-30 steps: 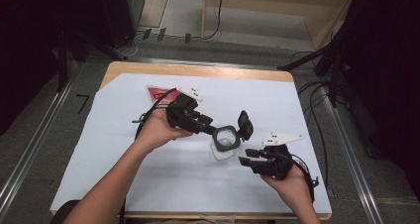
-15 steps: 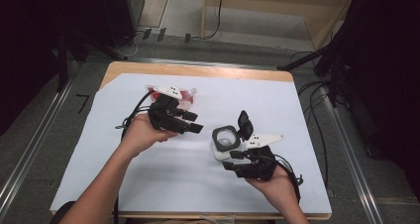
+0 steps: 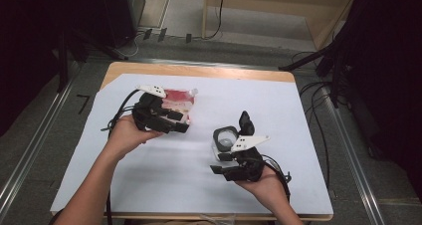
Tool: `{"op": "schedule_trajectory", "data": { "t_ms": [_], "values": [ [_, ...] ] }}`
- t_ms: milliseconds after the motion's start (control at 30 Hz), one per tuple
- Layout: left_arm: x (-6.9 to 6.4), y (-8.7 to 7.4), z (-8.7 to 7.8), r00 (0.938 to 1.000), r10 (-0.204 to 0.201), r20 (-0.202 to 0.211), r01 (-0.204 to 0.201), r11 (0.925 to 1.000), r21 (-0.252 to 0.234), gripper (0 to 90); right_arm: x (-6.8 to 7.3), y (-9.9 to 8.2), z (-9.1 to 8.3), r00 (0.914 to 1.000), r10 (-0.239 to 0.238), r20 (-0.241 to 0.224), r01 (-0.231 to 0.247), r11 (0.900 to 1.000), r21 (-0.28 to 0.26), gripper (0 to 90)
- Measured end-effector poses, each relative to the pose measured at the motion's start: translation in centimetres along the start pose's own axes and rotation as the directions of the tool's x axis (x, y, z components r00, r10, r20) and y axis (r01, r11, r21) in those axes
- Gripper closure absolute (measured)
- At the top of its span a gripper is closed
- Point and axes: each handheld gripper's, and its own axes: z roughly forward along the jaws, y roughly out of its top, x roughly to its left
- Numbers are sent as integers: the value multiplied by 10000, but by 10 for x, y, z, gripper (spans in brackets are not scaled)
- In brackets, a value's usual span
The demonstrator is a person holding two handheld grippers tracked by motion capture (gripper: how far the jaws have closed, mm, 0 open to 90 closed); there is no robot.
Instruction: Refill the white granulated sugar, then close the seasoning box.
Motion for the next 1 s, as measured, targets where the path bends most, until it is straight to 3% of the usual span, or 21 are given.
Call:
{"op": "schedule_trajectory", "data": {
  "t_ms": [300, 333, 633, 1000],
  "values": [
    [8, -11, -22, 9982, -69, -591, 68, 10000, -5, 433, 4, 2, 19, 9979, -462, -455, 479, 9982, 359, 523],
    [10, -13, -27, 9967, -125, -801, 126, 9999, 5, 433, 5, 3, 21, 9972, -519, -543, 539, 9979, 355, 525],
    [22, -22, -44, 9926, -435, -1136, 406, 9988, -271, 438, 3, 4, 26, 9976, -413, -549, 440, 9978, 504, 531],
    [43, -32, -63, 9796, -824, -1835, 731, 9957, -571, 424, 2, 3, 28, 9978, -391, -528, 424, 9971, 632, 532]
  ]
}}
